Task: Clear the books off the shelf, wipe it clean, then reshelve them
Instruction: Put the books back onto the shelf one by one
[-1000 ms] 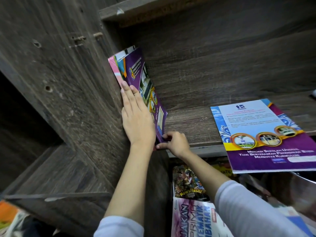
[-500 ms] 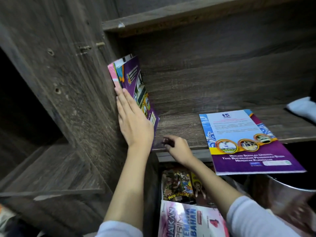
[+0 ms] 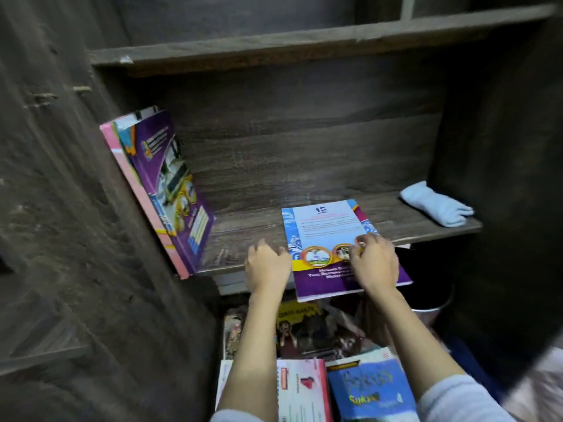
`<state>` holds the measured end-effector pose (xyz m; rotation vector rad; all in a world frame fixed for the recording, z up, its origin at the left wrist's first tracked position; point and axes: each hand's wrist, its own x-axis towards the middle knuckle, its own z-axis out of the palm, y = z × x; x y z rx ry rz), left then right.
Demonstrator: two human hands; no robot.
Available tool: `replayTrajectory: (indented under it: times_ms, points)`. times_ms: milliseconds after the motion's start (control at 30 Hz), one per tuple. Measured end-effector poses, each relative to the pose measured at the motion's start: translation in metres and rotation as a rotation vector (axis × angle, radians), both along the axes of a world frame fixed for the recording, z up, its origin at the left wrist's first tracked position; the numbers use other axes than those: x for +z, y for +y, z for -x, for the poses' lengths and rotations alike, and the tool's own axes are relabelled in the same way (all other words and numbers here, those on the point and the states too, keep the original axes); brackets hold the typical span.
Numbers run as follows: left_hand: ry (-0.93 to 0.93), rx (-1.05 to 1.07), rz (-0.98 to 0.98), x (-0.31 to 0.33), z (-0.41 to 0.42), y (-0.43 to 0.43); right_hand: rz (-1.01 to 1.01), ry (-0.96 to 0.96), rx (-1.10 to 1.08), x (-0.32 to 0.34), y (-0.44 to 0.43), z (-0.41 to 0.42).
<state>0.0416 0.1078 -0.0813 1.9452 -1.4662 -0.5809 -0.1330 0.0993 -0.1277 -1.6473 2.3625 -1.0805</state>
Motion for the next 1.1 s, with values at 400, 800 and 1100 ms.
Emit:
replayTrajectory:
  times_ms: [400,800,1100]
  points:
    - [0.368,-0.078,-0.232,-0.069,0.034,-0.016,-0.26,-0.398,-0.093,-0.015,0.003,0.046]
    - [0.387,-0.061,-0.144,-0.085,0.018,-0.028,-0.29,-1.154,0.068,-0.013,0.004,0.063]
    - [0.398,-0.032,-0.076,-0.078,0.013,-0.025,-0.282,-1.287,0.214,-0.013,0.003,0.055]
